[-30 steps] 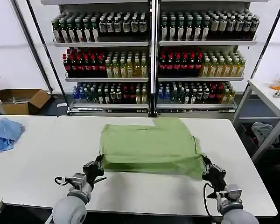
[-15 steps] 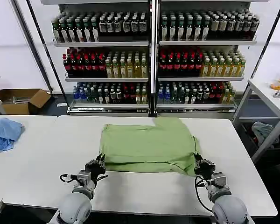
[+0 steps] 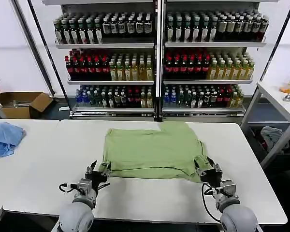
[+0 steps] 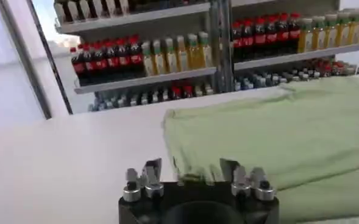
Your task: Fold and organize the clothes.
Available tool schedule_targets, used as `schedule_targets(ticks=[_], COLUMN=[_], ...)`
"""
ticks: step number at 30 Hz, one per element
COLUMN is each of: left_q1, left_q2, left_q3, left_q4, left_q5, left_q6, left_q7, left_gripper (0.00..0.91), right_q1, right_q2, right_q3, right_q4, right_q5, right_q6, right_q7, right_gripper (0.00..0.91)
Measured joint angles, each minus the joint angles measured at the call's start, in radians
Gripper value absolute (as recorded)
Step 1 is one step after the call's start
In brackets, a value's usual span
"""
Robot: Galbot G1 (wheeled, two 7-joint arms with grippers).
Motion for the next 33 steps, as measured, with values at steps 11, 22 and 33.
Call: schedule_targets(ticks=[11,22,33], left_q1=[-0.015,-0.013,-0.013], left_q2=[-0.013,-0.008,-0.005], left_q3=[0.015,0.022,0.020], left_q4=[0.031,0.043,0.043], left_q5=[0.000,-0.009,-0.030], left_q6=[0.015,0.037,0.048], left_q7=[0.006,0.019,0.036], left_gripper=[0.020,0.020,0.020], right_q1=[-0.030,-0.018,-0.033], right_q2=[0.024,0.020,0.001], right_q3=[-0.001,-0.025,-0.017], right_q4=[-0.010,-0.030,-0.016], right_q5=[0.049,0.105,0.132], right_q6=[-0.064,-0.111,-0.123], right_q7=[0.048,0.064,0.061], right_gripper=[0.151,0.000,0.000])
